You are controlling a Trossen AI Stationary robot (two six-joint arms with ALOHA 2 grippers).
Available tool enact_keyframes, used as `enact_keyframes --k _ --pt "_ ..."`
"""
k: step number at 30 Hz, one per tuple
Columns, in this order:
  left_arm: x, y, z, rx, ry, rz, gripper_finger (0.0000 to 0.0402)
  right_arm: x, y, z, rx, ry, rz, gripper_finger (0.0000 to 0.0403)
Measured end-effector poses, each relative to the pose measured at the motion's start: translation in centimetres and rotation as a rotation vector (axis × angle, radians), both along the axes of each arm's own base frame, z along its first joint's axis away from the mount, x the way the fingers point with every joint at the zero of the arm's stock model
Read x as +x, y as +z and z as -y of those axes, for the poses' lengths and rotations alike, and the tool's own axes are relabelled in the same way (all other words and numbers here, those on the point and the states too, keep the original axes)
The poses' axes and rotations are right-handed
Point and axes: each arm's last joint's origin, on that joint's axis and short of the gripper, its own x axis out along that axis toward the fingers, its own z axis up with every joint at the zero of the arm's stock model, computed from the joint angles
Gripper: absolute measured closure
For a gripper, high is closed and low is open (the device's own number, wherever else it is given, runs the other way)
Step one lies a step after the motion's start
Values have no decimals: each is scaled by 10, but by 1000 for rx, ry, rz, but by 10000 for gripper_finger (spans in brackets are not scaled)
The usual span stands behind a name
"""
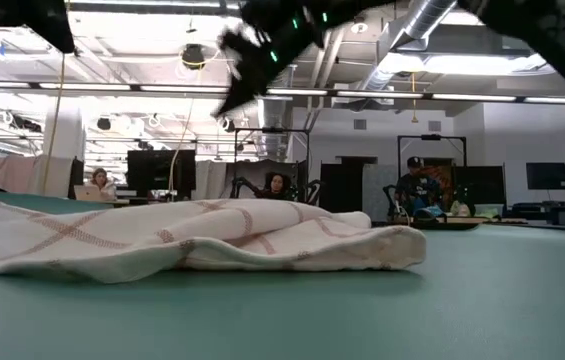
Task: Roll towel into tight, uniform cylinder
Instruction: Roll the white towel
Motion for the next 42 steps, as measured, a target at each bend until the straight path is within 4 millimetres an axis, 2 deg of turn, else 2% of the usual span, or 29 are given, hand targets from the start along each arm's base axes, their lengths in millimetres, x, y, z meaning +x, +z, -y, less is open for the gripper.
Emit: enact_keyframes --k 5,8,10,16,20,23,30,42 --pt "0 0 0 23 -35 -11 401 -27 -48 64 164 -178 -221 200" --pt "-1 0 0 55 -79 -27 401 -43 -61 87 240 -152 -284 200" --pt "-1 0 -1 84 -98 -38 401 -47 -62 94 234 -111 -291 200" --pt "-1 1 -3 117 -68 -23 401 -30 -82 81 104 117 -316 200" --pt "-1 1 -2 90 -32 -4 401 -21 -91 73 37 196 -331 200" --pt "0 1 -2 69 -6 14 401 -16 -96 73 -2 208 -325 200" --pt "0 1 -2 52 6 20 401 -22 -108 87 30 187 -359 200" --pt "0 1 -2 52 5 19 401 -22 -107 85 66 220 -331 224"
